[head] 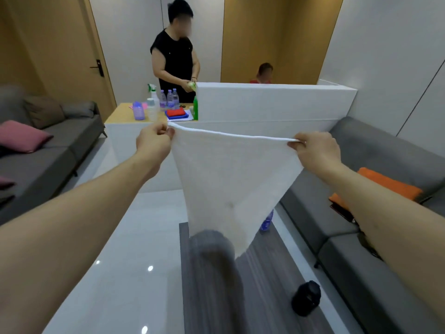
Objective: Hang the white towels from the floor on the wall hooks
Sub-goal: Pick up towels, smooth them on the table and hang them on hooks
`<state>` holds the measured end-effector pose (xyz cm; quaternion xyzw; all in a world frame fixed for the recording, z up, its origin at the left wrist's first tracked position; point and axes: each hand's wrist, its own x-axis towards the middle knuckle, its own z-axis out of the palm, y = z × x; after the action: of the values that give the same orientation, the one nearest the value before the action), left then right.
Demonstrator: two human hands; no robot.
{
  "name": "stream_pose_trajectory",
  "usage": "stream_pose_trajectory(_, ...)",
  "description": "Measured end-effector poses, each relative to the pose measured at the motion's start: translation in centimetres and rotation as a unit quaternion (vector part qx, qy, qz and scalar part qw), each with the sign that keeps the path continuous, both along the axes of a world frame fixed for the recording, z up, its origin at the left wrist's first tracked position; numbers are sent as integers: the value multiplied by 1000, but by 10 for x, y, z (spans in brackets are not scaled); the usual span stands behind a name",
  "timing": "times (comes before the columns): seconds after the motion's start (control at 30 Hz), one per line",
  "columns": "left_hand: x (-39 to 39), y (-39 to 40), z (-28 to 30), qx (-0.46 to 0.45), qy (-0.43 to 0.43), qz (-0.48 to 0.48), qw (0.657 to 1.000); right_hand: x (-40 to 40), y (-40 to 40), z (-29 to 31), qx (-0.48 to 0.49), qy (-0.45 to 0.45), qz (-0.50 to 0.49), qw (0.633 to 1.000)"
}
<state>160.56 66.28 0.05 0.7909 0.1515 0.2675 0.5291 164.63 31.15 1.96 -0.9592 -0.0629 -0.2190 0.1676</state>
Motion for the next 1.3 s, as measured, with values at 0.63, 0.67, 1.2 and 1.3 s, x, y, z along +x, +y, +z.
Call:
stream_pose_trajectory(0.63, -288, -186, -232, -73, 257, 51, 962, -214, -185, -269, 53, 274, 103, 955)
stream_pose_trajectory(0.67, -306, -190, -248, -72, 274, 49, 958, -230, -192, -284, 47, 289, 100, 951)
stream_pose_trajectory(1.2, -619, -254, -409, -46, 496, -45, 866, -556, -265, -409, -53, 518, 48, 853)
stream_pose_trajectory(1.3, -637, -254, -412, -55, 497, -38, 865, -579, -267, -411, -53, 514, 45, 855)
